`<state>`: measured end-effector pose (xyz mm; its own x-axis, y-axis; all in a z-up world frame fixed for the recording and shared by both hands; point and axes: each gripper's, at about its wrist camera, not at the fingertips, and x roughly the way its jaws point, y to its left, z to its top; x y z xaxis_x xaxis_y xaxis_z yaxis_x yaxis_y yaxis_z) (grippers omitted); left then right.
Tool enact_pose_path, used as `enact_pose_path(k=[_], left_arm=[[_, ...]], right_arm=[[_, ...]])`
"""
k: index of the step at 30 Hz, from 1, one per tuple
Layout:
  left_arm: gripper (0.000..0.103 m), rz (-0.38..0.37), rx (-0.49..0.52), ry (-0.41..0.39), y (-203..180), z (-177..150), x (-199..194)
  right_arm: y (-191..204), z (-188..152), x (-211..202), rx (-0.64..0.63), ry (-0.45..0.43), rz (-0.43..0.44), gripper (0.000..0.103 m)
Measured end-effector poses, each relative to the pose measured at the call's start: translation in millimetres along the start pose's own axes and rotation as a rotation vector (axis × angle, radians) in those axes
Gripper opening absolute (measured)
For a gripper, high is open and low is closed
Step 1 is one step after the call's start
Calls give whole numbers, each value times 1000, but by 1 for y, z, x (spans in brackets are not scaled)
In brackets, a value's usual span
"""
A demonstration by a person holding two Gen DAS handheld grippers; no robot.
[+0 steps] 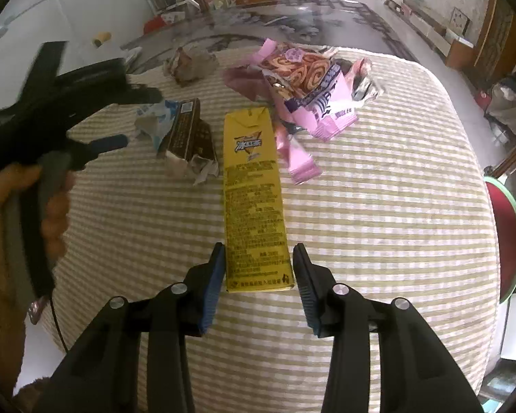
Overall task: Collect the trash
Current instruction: 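Grasp the yellow juice carton with the right tool while the left tool grasps the blue-white wrapper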
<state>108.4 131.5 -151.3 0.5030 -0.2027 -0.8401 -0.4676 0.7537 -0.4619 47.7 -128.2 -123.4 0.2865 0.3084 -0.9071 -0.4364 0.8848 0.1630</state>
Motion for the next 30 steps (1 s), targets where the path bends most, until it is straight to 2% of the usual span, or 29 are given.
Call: enact_pose_path(k=[4, 6, 7, 9, 13, 16, 20, 30], left_arm=[[82, 49, -2, -4, 0, 5, 13], [57, 58, 18, -3, 1, 5, 15], [38, 53, 33, 18, 2, 4, 17], [37, 32, 51, 40, 4, 1, 17], [31, 22, 71, 33, 14, -9, 0], [30, 11, 90, 21, 21, -19, -20], [30, 11, 126, 2, 24, -33, -43], [31, 2, 228, -30, 2, -60, -65]], right_arm=[[-1, 1, -1, 1, -9, -4, 51], [0, 1, -1, -2, -8, -4, 52], [-1, 2, -1, -3, -8, -5, 52], [-1, 4, -1, -6, -11, -7, 53], [-4, 10, -4, 0, -34, -10, 55], [-6, 17, -4, 3, -51, -16, 62], [-3, 25, 4, -14, -47, -27, 62], [10, 33, 30, -32, 0, -43, 62]])
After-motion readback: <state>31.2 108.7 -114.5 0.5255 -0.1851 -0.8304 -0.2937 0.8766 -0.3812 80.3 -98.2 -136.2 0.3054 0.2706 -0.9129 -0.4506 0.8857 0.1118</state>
